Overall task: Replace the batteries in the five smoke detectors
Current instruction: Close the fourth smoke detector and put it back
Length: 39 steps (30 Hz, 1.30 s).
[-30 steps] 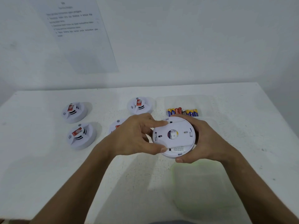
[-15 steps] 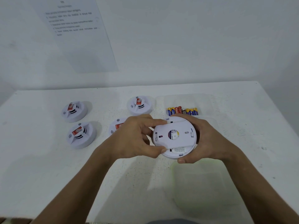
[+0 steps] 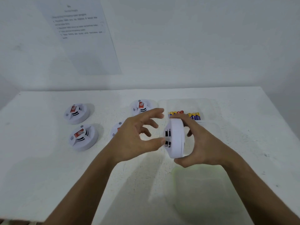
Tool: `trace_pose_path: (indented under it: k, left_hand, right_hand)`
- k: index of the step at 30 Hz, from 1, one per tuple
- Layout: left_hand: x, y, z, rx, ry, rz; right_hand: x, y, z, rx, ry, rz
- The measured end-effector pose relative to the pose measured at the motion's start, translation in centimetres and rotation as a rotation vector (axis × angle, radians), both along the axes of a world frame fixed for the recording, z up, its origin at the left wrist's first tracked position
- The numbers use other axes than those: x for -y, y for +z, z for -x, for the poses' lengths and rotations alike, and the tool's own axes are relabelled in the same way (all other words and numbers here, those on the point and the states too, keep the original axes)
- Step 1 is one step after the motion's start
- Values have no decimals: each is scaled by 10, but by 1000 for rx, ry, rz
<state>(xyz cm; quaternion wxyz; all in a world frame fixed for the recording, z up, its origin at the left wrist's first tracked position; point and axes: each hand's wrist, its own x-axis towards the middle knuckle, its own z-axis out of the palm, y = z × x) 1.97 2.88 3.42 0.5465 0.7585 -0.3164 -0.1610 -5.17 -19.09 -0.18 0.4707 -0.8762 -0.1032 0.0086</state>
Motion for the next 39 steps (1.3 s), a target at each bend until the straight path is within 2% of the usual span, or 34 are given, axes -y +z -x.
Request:
trace_pose_path:
  k: [3,5,9,12,17,20,39]
  left_hand:
    - [-9,-9,3,78,3,-137]
    - [-10,-13,8,32,-47,-213]
    - [-9,-16,11,-60,-61,-140]
    - [-11,-17,10,-28,-54,-132]
    - [-18,-13,6,155,-8,-250]
    - [-19,-11,4,190,0,-268]
    - [-19,-11,3,88,-38,-157]
  right_hand:
    - [0,0,-3,-16,-20,-240]
    - [-2,0,-4,4,-29,-334]
    - [-10,-4,-4,-21,-39,-468]
    - [-13,-8,-3,-48,-28,-441]
    - [-14,-9,-4,-68,-28,-336]
    - [-16,-10,-5,-46,-30,-296]
    - [-23,-13,-6,-36,-23,-272]
